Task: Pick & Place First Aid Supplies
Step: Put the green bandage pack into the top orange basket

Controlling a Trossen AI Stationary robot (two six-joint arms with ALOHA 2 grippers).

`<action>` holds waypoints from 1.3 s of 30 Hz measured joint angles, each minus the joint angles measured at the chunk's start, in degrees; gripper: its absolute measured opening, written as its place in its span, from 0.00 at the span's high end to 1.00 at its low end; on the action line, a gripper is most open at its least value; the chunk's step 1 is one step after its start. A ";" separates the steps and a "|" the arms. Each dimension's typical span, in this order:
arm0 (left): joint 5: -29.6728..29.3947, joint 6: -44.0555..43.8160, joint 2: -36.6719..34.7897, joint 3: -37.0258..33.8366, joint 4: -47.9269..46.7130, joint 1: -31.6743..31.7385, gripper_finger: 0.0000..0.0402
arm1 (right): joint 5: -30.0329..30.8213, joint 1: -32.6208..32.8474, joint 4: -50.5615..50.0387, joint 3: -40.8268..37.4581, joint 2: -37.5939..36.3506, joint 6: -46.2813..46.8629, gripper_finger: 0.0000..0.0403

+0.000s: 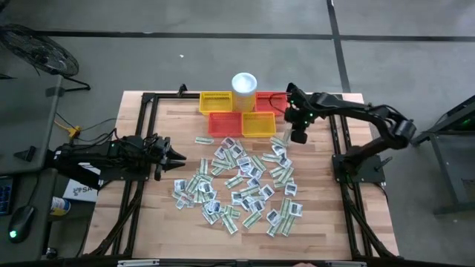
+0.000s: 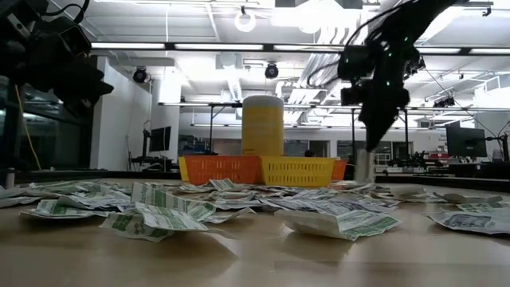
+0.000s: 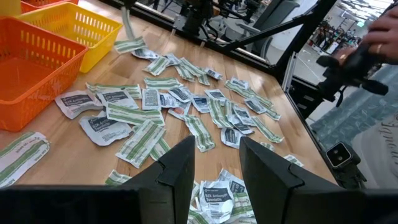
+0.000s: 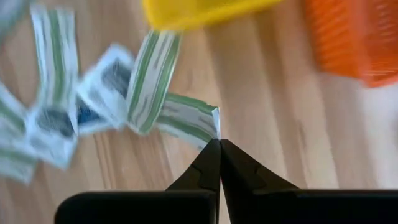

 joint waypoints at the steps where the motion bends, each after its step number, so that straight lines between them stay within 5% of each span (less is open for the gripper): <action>1: 0.01 0.00 0.01 0.00 0.01 0.00 0.68 | 0.16 -0.08 0.61 0.03 -0.84 2.09 1.00; 14: 0.02 0.00 0.02 0.00 0.00 0.02 0.68 | 6.10 -1.44 21.15 0.09 -3.71 32.30 1.00; 23: 0.00 0.00 0.01 0.00 0.02 0.01 0.68 | 10.77 -4.33 25.80 0.14 -2.66 42.81 1.00; 39: 0.00 0.00 0.02 0.00 0.01 0.01 0.68 | 8.72 -5.96 34.99 0.14 10.16 55.88 0.99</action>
